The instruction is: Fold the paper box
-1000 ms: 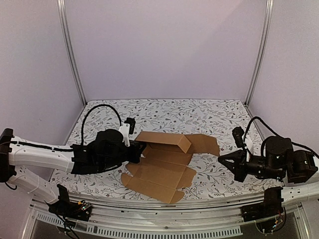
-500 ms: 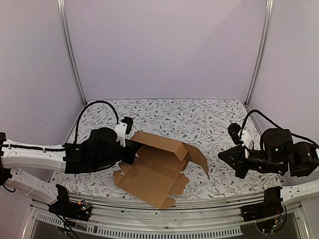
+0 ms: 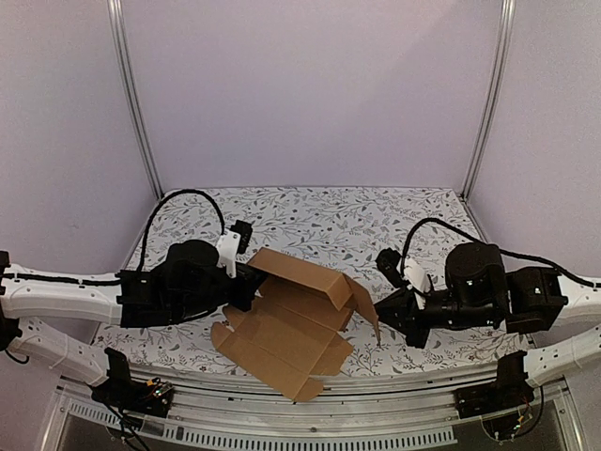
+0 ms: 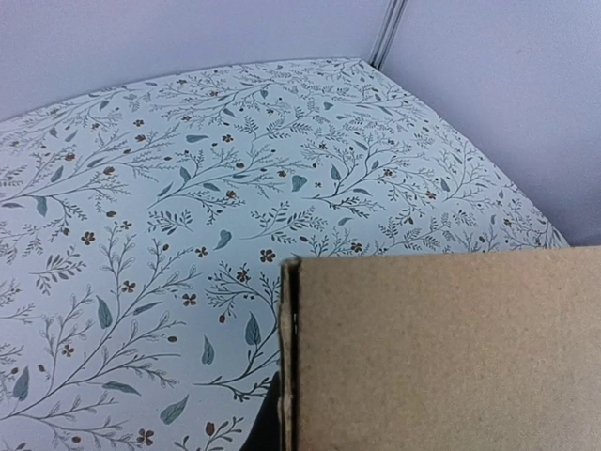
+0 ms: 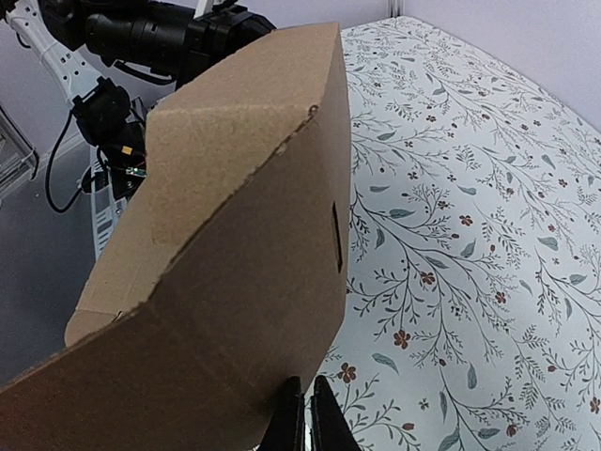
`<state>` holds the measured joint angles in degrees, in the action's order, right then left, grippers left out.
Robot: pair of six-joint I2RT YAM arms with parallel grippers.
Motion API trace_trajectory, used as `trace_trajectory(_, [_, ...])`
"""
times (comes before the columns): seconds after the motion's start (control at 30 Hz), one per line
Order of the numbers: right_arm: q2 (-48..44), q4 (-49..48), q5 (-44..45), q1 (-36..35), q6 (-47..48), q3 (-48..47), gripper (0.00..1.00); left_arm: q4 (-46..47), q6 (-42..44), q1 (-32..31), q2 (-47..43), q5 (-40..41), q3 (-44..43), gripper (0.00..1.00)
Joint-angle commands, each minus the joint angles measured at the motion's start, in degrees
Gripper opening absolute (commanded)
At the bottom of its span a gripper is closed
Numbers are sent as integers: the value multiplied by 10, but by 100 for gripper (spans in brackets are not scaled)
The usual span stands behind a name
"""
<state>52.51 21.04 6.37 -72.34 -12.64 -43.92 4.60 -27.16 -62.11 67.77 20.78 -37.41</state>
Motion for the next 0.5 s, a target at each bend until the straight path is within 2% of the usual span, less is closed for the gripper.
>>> trace_trajectory(0.0, [30, -33, -40, -6, 11, -22, 3, -9, 3, 3, -2, -3, 1, 0])
trace_trajectory(0.47, [102, -73, -13, -22, 8, -50, 5, -4, -10, 3, 23, 0, -11, 0])
